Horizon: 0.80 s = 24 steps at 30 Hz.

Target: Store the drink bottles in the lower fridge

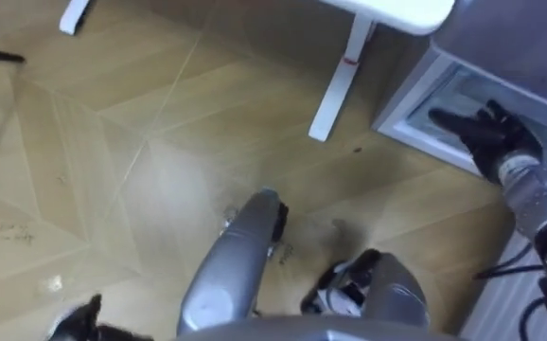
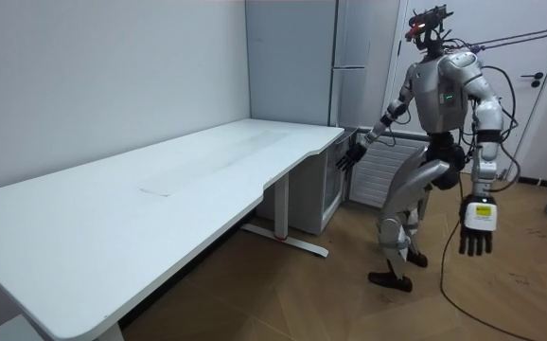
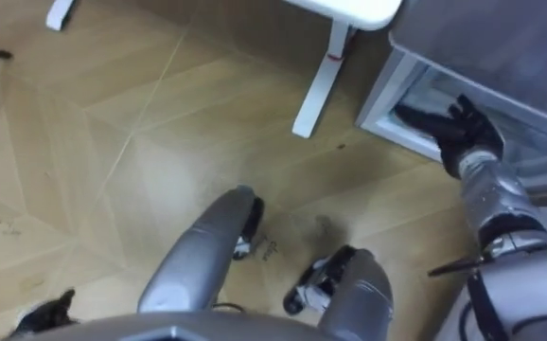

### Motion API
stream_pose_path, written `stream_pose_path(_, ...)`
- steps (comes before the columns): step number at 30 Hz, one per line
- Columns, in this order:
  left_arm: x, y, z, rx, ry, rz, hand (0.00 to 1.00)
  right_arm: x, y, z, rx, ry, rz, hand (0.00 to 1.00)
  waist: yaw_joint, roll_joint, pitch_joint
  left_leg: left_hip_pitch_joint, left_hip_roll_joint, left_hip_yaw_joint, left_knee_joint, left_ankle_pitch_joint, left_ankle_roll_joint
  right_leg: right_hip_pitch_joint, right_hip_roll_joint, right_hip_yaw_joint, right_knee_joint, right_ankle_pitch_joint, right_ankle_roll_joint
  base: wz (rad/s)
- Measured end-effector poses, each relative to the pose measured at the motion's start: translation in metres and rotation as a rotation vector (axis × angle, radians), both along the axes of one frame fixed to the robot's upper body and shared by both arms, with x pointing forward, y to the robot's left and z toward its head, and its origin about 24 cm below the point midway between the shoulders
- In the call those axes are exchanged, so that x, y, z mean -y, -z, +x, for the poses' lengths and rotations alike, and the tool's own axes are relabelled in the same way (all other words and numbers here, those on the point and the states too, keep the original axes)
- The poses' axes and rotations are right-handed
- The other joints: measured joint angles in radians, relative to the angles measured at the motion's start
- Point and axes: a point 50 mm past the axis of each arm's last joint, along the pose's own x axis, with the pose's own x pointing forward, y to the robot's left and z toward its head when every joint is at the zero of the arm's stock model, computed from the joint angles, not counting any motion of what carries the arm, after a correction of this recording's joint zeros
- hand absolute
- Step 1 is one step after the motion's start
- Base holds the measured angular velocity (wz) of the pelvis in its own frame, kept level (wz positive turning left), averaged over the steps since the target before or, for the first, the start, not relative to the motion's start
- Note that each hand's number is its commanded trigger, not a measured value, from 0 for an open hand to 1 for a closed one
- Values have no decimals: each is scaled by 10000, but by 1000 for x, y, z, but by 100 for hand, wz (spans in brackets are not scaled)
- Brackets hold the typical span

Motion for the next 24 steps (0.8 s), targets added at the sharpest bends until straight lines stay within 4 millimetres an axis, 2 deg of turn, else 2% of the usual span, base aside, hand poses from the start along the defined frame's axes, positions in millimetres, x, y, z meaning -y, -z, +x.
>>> stream_pose_path(2,7,3,5,131,-42,-148,0,-10,15,-13,-664,-579,-21,0,-181,-13,-36,578,118,243,-435,0,23,500,184,130,-587,194,78,-26)
stream_pose_path(4,17,6,13,401,-149,-439,0,-20,35,-38,-1423,-971,256,0,-536,19,-153,1221,238,453,-1043,53,122,1109,401,225,-1426,501,219,-22)
stream_pose_path(5,18,6,14,486,-232,-483,0,-22,39,-45,-1617,-1025,334,0,-638,-2,-163,1395,243,503,-1203,61,134,1249,423,273,-1602,557,251,-19)
stream_pose_path(7,27,10,10,543,-554,-547,0,-28,57,-77,-2562,-1032,539,0,-944,-8,-194,2230,271,762,-1782,84,173,1983,507,390,-2311,778,389,-25)
stream_pose_path(8,29,11,9,518,-615,-590,0,-29,62,-87,-2814,-981,600,0,-1003,13,-220,2445,279,807,-1966,90,184,2185,562,439,-2549,838,432,-24)
stream_pose_path(9,33,13,7,461,-696,-697,0,-30,70,-109,-3337,-790,734,0,-1109,2,-325,2858,298,897,-2341,123,234,2553,634,479,-3004,1001,493,-22)
stream_pose_path(10,35,15,3,367,-778,-726,0,-32,77,-129,-3795,-477,950,0,-1224,-48,-376,3317,315,1012,-2668,153,255,2923,709,569,-3452,1140,544,-23)
stream_pose_path(11,36,16,0,277,-854,-706,0,-33,80,-139,-4021,-301,1084,0,-1273,-68,-384,3575,324,1061,-2834,166,250,3139,755,613,-3687,1212,573,-32)
stream_pose_path(13,38,19,-17,-76,-1188,-580,0,-39,89,-172,-4719,131,1396,0,-1405,-91,-422,4538,405,1273,-3448,167,245,4120,977,801,-4669,1530,652,-35)
stream_pose_path(18,44,22,-33,-325,-1697,-601,0,-50,96,-198,-5444,107,1575,0,-1705,-136,-416,5664,398,1420,-4186,190,254,5350,1163,844,-5842,1973,781,-10)
stream_pose_path(24,41,21,-45,-748,-1558,-101,0,-60,100,-202,-5923,15,1204,0,-2068,-150,-398,6456,391,1480,-4670,228,241,6202,1280,881,-6615,2319,827,-4)
